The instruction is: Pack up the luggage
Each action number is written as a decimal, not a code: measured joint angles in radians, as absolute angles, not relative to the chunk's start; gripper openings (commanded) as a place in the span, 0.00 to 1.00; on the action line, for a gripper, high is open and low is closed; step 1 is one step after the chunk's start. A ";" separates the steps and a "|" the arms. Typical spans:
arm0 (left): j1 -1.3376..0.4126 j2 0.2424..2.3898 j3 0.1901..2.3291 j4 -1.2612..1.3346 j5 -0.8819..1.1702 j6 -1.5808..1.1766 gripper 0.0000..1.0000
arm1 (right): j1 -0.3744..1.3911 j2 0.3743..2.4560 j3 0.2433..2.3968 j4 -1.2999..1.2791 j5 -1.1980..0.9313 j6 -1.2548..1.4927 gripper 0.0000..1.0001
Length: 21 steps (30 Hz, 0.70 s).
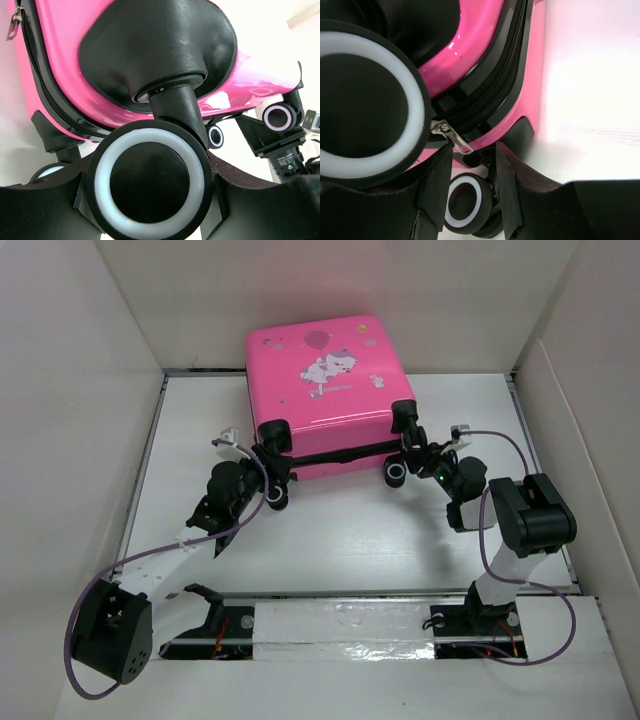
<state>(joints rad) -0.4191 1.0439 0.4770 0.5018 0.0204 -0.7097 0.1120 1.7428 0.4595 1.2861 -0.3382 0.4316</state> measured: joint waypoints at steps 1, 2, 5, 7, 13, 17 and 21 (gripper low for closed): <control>-0.419 1.044 0.477 0.501 0.019 -0.710 0.00 | 0.111 1.752 0.464 1.286 -0.347 0.435 0.45; -0.419 1.044 0.477 0.502 0.017 -0.708 0.00 | 0.112 1.762 0.469 1.287 -0.356 0.439 0.45; -0.419 1.044 0.477 0.502 0.014 -0.706 0.00 | 0.112 1.792 0.482 1.288 -0.382 0.454 0.41; -0.419 1.044 0.477 0.502 0.013 -0.705 0.00 | 0.111 1.811 0.491 1.289 -0.403 0.472 0.40; -0.419 1.044 0.477 0.501 0.006 -0.703 0.00 | 0.111 1.840 0.509 1.278 -0.422 0.514 0.40; -0.419 1.044 0.477 0.501 0.004 -0.703 0.00 | 0.108 1.817 0.509 1.262 -0.419 0.521 0.41; -0.417 1.044 0.477 0.501 -0.001 -0.703 0.00 | 0.096 1.778 0.509 1.244 -0.416 0.521 0.41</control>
<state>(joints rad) -0.4171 1.0439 0.4770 0.5014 -0.0013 -0.7029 0.0959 1.7779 0.5095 1.2442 -0.4160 0.5205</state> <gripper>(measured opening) 0.516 0.406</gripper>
